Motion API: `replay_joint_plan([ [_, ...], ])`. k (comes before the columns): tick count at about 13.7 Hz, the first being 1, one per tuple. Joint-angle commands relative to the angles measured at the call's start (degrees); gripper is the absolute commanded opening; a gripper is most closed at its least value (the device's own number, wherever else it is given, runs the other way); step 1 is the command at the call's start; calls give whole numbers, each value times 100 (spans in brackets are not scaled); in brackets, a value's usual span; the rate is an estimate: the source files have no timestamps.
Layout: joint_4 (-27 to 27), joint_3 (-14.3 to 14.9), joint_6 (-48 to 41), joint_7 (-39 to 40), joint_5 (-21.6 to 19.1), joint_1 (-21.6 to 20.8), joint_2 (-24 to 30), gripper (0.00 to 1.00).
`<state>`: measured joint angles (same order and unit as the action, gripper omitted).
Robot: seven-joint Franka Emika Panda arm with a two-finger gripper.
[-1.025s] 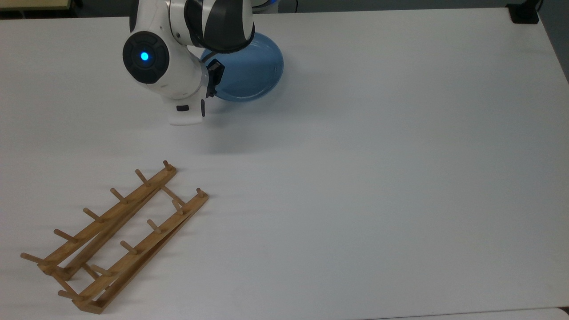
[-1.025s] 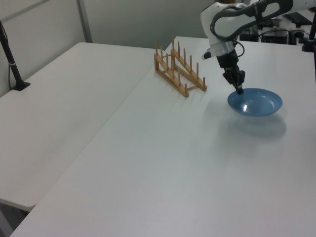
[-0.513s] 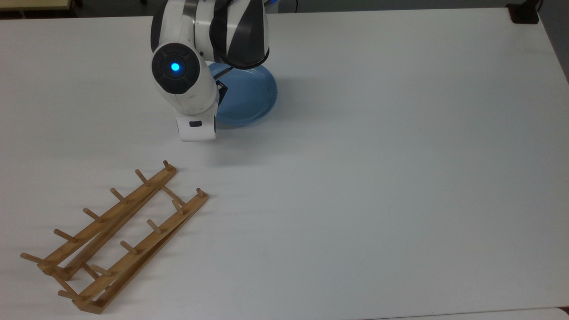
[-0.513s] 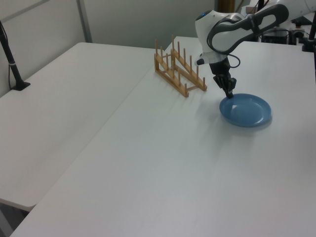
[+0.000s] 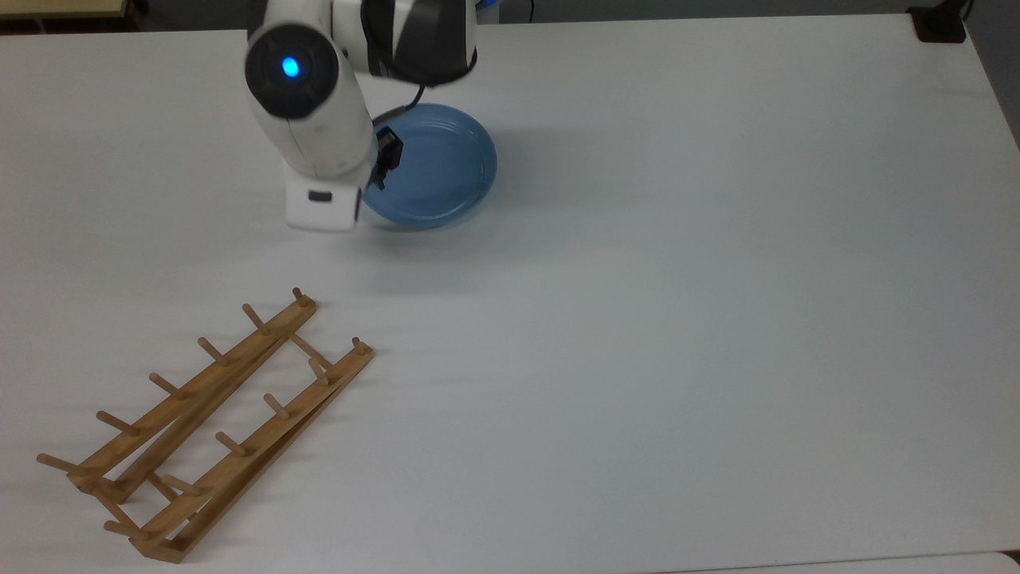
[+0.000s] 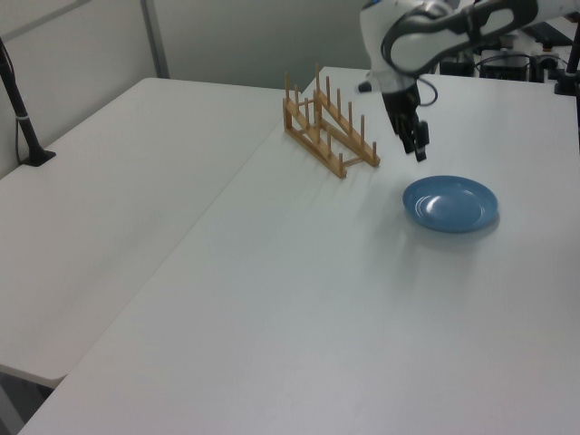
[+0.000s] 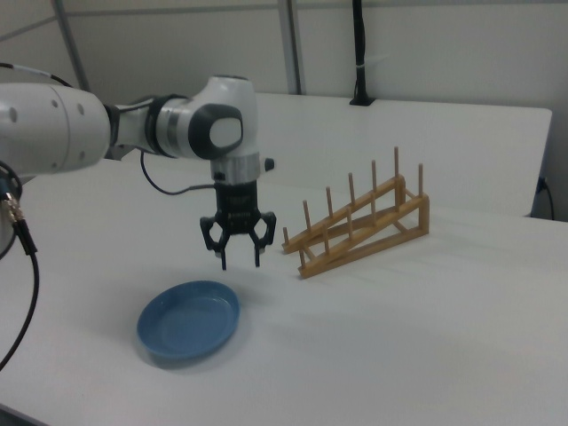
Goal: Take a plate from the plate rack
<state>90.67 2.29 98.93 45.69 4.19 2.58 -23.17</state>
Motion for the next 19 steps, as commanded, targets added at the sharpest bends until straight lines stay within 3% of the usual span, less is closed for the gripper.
replay_joint_plan([
  [1, 92, 61, -330, -962, 73, -47, 733, 100],
  [5, 92, 44, -340, -3851, 74, -109, 1358, 100],
  [8, 127, 52, -322, -4927, 65, -222, 1683, 100],
  [15, 188, 342, 135, -4920, 56, -346, 1886, 100],
  [19, 171, 351, 82, -4921, 21, -337, 1886, 100],
])
